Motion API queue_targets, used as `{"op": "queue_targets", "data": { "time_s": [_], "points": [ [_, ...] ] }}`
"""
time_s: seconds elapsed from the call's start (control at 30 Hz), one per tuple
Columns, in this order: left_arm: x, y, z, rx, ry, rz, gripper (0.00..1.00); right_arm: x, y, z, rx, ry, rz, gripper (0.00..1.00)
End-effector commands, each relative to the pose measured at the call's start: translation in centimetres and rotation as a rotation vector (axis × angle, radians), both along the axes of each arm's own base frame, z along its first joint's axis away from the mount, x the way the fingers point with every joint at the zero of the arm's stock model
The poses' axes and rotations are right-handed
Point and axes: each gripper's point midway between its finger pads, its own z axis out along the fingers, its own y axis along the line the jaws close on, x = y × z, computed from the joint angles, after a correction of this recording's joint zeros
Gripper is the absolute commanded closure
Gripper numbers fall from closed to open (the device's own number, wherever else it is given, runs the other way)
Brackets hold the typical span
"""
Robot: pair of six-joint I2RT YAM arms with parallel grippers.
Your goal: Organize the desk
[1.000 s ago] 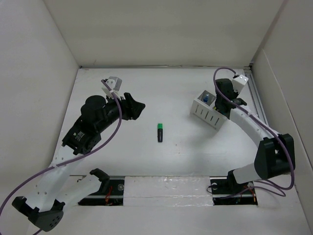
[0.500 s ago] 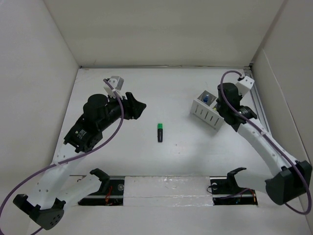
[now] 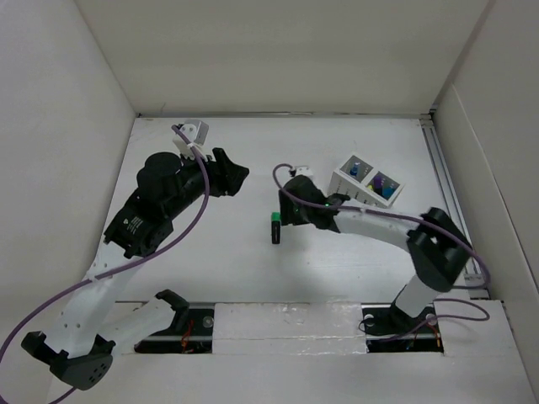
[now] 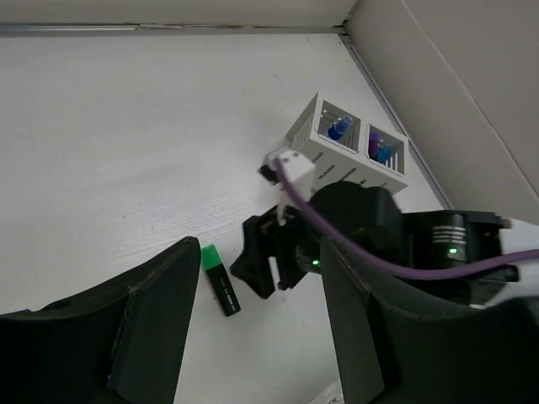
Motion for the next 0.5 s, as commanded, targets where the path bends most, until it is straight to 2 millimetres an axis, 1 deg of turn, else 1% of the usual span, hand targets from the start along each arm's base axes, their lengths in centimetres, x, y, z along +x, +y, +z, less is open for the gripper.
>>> {"op": "queue_targets", "data": {
  "time_s": [0.0,0.03,0.07,0.1,0.13,0.17,0.27,0.33,0.37,0.4,0.43,0.47],
  "points": [
    [-0.1,0.6,1.6,0.000,-0.039,0.015,0.45,1.2,4.7,0.8,0.049,0.013,0.087,0.37],
    [-0.5,0.9,2.0,-0.009,-0.051,0.020,0.45,1.1,5.3,-0.1,0.021,0.034,0.097,0.36],
    [-0.6,1.1,1.8,-0.009,-0.053,0.025,0.44,1.4,5.4,-2.2,-0.022,0.063,0.087,0.36],
    [-0.7,1.3,1.9,-0.010,-0.056,0.032,0.44,1.4,5.9,-2.8,-0.038,0.069,0.098,0.36],
    [-0.9,1.5,2.1,-0.012,-0.064,0.035,0.44,1.7,6.3,-2.9,-0.041,0.070,0.097,0.36],
    [-1.1,1.7,2.1,-0.006,-0.066,0.036,0.44,1.8,6.3,-4.2,-0.060,0.091,0.092,0.36],
    [-1.2,2.4,2.2,0.016,-0.071,0.057,0.44,2.0,6.3,-5.3,-0.079,0.110,0.074,0.37],
    [-1.4,2.9,2.6,0.017,-0.085,0.071,0.44,1.6,5.8,-6.7,-0.124,0.126,0.058,0.41],
    [-1.5,2.9,2.7,0.014,-0.089,0.070,0.44,1.5,5.6,-7.1,-0.135,0.134,0.048,0.44],
    [-1.6,3.0,2.7,0.015,-0.090,0.071,0.44,1.4,5.1,-7.5,-0.151,0.139,0.036,0.55],
    [-1.7,3.1,3.0,0.012,-0.101,0.071,0.43,1.0,4.4,-8.3,-0.171,0.154,0.024,0.71],
    [-1.7,3.0,3.1,0.010,-0.103,0.071,0.43,0.9,4.2,-8.2,-0.167,0.153,0.015,0.80]
  ]
}}
